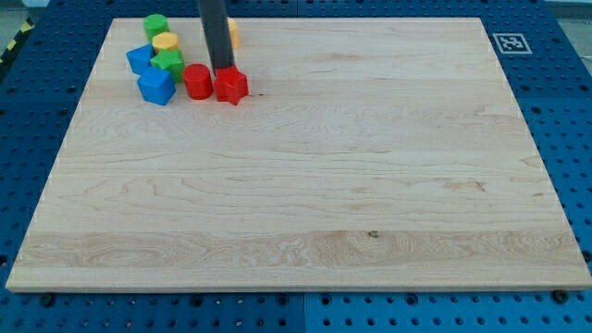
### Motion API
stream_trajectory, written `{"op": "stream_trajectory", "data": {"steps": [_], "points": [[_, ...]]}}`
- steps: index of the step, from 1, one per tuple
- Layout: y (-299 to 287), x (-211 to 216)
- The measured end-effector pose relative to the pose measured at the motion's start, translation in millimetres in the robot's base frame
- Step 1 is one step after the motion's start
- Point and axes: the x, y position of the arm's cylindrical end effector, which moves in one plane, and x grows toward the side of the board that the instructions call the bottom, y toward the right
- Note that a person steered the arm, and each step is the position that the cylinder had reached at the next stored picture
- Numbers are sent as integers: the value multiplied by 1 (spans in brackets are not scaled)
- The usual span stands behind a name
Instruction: Point your arm towards the top side of the red circle
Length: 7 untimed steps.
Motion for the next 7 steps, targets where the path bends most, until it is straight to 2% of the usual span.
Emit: {"op": "stream_trajectory", "data": {"steps": [2, 3, 4, 5, 7], "points": [[65, 26], [64, 15], [37, -7], [9, -12], [-7, -12]]}}
